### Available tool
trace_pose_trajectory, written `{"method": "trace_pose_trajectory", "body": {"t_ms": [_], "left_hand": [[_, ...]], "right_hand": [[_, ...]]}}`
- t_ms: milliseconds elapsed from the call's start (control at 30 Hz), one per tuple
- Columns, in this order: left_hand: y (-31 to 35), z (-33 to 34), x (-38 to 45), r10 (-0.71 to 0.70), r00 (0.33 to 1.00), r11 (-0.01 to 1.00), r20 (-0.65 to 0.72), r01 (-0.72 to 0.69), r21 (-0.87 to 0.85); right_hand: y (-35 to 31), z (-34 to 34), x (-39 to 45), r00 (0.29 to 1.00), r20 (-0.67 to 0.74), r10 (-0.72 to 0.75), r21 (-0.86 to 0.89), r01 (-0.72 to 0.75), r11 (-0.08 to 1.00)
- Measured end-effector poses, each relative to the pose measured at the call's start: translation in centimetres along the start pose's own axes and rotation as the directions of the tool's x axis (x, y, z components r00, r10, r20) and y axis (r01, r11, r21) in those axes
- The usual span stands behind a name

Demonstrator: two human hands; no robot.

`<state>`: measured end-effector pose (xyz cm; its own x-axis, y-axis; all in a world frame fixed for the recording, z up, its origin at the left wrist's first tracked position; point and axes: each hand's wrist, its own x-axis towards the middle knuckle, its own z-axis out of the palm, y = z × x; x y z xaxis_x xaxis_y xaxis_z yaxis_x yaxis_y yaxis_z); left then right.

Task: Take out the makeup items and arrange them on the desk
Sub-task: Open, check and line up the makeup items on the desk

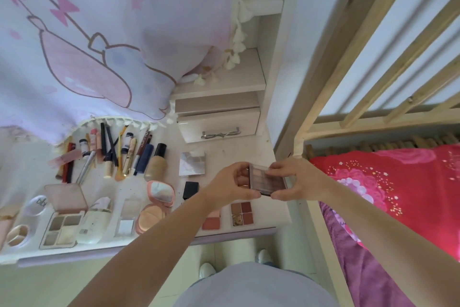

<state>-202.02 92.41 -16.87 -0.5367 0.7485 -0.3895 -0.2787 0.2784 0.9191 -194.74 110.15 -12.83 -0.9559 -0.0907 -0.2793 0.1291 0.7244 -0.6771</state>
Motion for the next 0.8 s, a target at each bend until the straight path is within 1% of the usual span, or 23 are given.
{"method": "trace_pose_trajectory", "body": {"t_ms": [33,100,167,233,267,300,333,367,433,500,567,700,733,800], "left_hand": [[0.0,0.1,0.0,-0.009,1.0,1.0,0.008,0.009,0.024],[0.2,0.4,-0.2,-0.01,1.0,0.999,0.008,0.009,0.054],[0.4,0.6,-0.4,0.0,1.0,0.999,0.0,0.0,0.044],[0.4,0.6,-0.3,-0.007,1.0,0.998,0.002,0.006,0.062],[0.2,0.6,-0.2,-0.02,1.0,0.997,0.003,0.02,0.073],[0.0,0.7,0.0,-0.036,0.999,0.995,-0.009,0.037,0.093],[-0.3,0.9,0.1,-0.046,0.998,0.99,-0.031,0.05,0.134],[-0.6,1.2,0.3,-0.055,0.997,0.978,-0.058,0.066,0.198],[-1.3,1.9,0.5,-0.087,0.991,0.926,-0.099,0.117,0.358],[-2.0,2.8,0.8,-0.14,0.983,0.841,-0.117,0.181,0.51],[-2.8,3.8,1.1,-0.193,0.974,0.762,-0.122,0.227,0.607],[-4.3,5.9,2.0,-0.262,0.953,0.649,-0.149,0.289,0.704],[-4.7,6.3,2.2,-0.269,0.948,0.63,-0.167,0.305,0.714],[-5.3,6.9,2.7,-0.285,0.936,0.597,-0.205,0.341,0.726]], "right_hand": [[0.1,-0.2,-0.1,0.999,-0.009,0.049,0.054,-0.049,0.997],[0.3,-0.6,-0.2,0.995,0.017,0.096,0.152,-0.097,0.984],[1.0,-0.9,0.0,0.99,0.057,0.131,0.198,-0.14,0.97],[1.3,-1.4,0.5,0.976,0.088,0.2,0.262,-0.216,0.941],[1.6,-1.5,0.7,0.969,0.088,0.232,0.324,-0.248,0.913],[1.9,-1.6,1.0,0.964,0.074,0.255,0.423,-0.262,0.868],[2.2,-1.4,1.3,0.959,0.048,0.28,0.516,-0.264,0.815],[2.5,-1.2,1.5,0.952,0.021,0.306,0.573,-0.262,0.776],[3.5,0.0,1.8,0.931,-0.011,0.365,0.601,-0.286,0.746],[4.7,1.5,2.0,0.897,-0.007,0.442,0.616,-0.345,0.708],[5.8,3.0,2.1,0.857,0.009,0.516,0.619,-0.41,0.67],[6.8,4.7,2.6,0.806,0.07,0.587,0.615,-0.499,0.611],[6.9,4.9,2.8,0.802,0.059,0.594,0.604,-0.503,0.618],[7.1,5.1,3.4,0.807,0.0,0.59,0.56,-0.489,0.669]]}}
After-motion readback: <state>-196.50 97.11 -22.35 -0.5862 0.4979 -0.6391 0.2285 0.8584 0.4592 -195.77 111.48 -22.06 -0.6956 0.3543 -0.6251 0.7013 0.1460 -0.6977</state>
